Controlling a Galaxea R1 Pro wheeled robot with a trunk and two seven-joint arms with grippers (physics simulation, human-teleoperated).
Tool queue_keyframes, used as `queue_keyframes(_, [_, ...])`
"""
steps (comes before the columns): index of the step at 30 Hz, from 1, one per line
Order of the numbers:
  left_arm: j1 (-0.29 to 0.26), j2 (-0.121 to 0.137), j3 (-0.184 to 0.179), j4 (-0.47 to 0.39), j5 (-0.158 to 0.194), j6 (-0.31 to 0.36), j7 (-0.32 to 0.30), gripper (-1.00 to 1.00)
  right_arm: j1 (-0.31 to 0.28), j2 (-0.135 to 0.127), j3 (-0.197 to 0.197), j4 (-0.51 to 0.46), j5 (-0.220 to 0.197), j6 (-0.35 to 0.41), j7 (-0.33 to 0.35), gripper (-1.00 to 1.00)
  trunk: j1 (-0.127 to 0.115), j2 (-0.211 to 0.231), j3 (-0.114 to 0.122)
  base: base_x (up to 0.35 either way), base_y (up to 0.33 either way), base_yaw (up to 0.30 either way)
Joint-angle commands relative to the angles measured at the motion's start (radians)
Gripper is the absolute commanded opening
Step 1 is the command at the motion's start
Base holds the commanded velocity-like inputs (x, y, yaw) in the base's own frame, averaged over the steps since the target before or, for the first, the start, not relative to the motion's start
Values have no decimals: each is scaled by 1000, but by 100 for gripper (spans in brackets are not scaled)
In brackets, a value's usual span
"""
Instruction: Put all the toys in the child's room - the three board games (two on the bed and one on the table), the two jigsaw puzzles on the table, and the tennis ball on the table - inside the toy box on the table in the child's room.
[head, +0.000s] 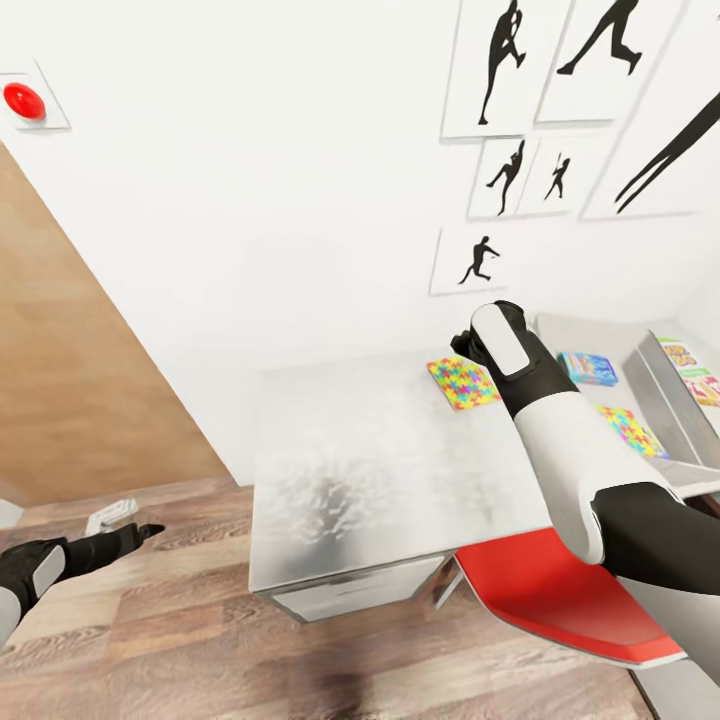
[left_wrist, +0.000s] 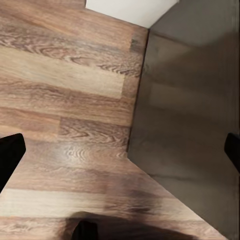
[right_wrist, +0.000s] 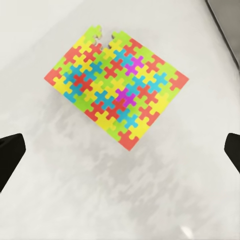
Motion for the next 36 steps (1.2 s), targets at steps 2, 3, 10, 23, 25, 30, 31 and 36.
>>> queue_keyframes(2, [-1, 1, 9, -2, -11, 8, -22, 100, -1, 0, 3, -1, -7, 4, -7, 100, 1, -2, -5, 0, 0, 0])
queue_keyframes(3, [-1, 2, 7, -2, -11, 9, -31, 100, -1, -1, 3, 0, -7, 5, -6, 100, 1, -2, -7, 0, 0, 0])
queue_keyframes(10, [0, -1, 1, -1, -26, 10, 54, 100, -1, -2, 4, 0, -7, 5, -5, 100, 1, -2, -18, 0, 0, 0])
queue_keyframes(23, [68, -8, -8, 1, -47, -35, 276, 100, -2, -3, 4, 0, -7, 5, -5, 100, 1, -2, -40, 0, 0, 0])
queue_keyframes(25, [92, -10, -14, 2, -57, -53, 296, 100, -2, -3, 4, -1, -7, 5, -5, 100, 1, -2, -43, 0, 0, 0])
queue_keyframes(30, [150, -20, -27, 3, -101, -110, 361, 100, -7, -3, 4, -2, -7, 5, -4, 100, 1, -2, -51, 0, 0, 0])
queue_keyframes(31, [160, -20, -28, 3, -109, -122, 375, 100, -9, -3, 4, -2, -7, 5, -4, 100, 1, -2, -53, 0, 0, 0])
queue_keyframes(36, [215, -23, -31, 5, -135, -174, 450, 100, -18, -4, 4, -1, -8, 6, -4, 100, 1, -2, -61, 0, 0, 0])
